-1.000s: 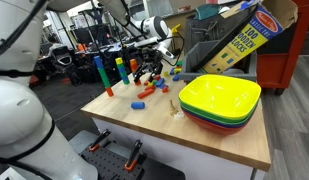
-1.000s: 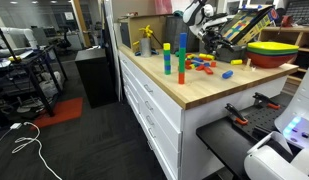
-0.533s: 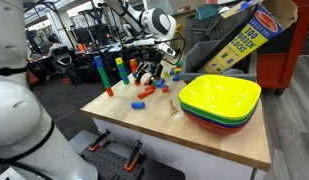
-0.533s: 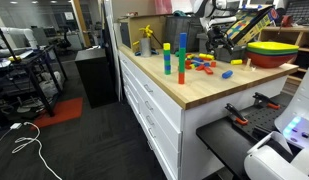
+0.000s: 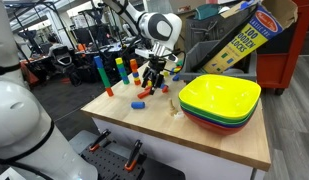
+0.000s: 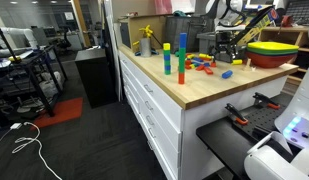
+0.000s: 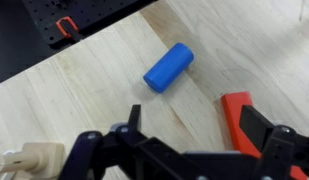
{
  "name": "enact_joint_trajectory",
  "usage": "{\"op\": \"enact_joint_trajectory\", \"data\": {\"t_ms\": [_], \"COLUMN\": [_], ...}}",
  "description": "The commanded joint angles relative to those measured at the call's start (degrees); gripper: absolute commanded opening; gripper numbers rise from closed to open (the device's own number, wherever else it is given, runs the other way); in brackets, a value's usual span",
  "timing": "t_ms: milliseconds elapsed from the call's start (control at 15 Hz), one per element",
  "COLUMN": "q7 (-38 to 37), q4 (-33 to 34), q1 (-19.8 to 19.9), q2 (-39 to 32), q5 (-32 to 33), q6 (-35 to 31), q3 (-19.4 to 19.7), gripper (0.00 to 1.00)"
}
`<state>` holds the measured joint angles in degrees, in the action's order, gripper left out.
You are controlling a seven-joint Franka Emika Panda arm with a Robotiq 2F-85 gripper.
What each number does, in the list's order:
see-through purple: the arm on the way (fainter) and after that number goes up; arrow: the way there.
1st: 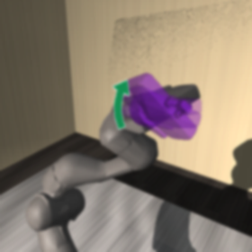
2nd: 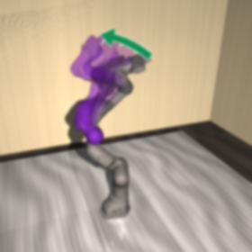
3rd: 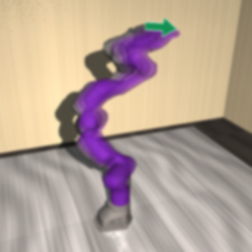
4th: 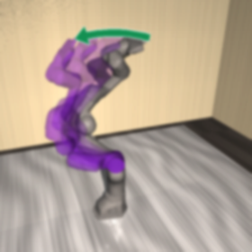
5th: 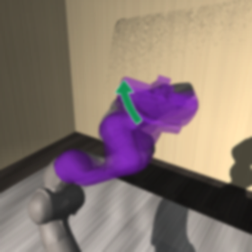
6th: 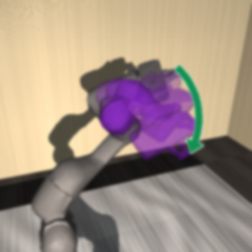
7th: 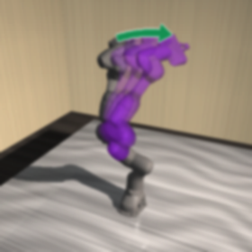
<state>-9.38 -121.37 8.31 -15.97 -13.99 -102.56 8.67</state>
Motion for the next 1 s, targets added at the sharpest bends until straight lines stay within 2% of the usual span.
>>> {"op": "enact_joint_trajectory", "data": {"t_ms": [0, 333, 600, 933], "q7": [-6.88, -21.02, -30.23, -34.69], "q4": [-8.62, -14.13, -15.95, -17.21], "q1": [-0.57, -0.91, -0.8, -0.41], "q2": [6.7, 9.42, 10.14, 9.95], "q5": [-0.39, 1.52, 3.18, 2.42], "q6": [-10.04, -17.95, -17.0, -14.86], "q3": [1.08, 1.82, 2.06, 1.77], "gripper": [1.0, 1.0, 1.0, 1.0]}}
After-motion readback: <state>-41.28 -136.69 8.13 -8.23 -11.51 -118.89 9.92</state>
